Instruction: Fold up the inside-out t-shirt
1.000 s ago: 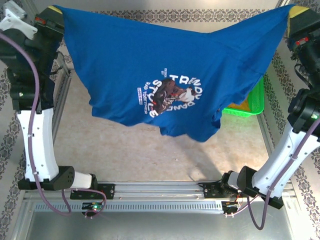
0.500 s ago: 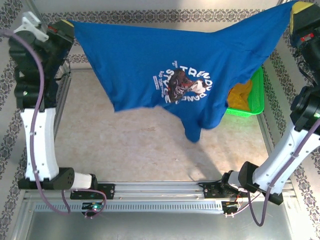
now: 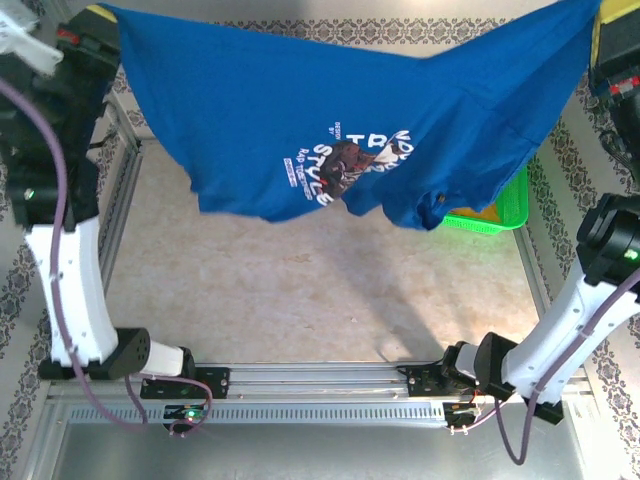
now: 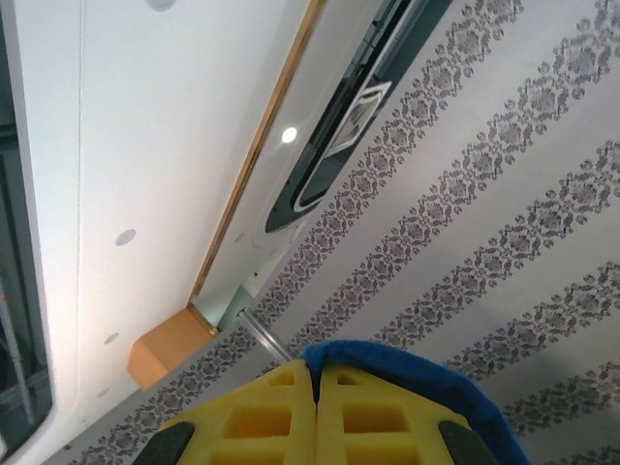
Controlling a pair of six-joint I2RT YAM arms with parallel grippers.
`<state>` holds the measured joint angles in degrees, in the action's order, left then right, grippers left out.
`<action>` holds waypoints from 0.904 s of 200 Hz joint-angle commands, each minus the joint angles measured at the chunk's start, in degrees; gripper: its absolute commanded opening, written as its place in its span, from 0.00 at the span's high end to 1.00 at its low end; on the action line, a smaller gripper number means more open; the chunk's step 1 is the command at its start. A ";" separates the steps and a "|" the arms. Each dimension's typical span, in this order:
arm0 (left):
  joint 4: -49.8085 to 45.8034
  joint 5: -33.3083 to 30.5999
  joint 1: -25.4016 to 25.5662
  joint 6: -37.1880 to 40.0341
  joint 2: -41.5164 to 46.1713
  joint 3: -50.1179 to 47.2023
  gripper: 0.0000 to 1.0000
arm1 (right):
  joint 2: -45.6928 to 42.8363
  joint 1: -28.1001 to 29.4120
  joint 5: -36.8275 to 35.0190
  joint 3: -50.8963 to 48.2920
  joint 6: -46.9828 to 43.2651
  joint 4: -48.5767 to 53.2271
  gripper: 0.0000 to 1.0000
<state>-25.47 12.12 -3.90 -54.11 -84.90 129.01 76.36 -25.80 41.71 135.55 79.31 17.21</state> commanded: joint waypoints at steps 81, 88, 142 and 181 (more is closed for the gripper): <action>10.23 7.63 -4.11 -17.38 -45.36 33.50 1.00 | 36.53 19.30 -10.69 25.01 -12.75 7.19 1.00; 11.76 6.87 -4.18 -17.68 -45.76 33.50 1.00 | 39.59 19.30 -10.77 29.18 -11.11 6.36 1.00; 15.49 9.04 -6.15 -18.64 -42.55 33.33 1.00 | 38.51 19.13 -12.28 28.77 -10.08 -0.01 1.00; 9.15 21.36 -6.16 -12.06 -37.20 29.01 1.00 | 26.78 20.66 -8.94 15.31 -20.49 3.88 1.00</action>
<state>-16.01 24.29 -9.19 -70.13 -128.27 159.74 113.06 -6.48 30.89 157.45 66.89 23.33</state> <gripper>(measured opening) 0.051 0.064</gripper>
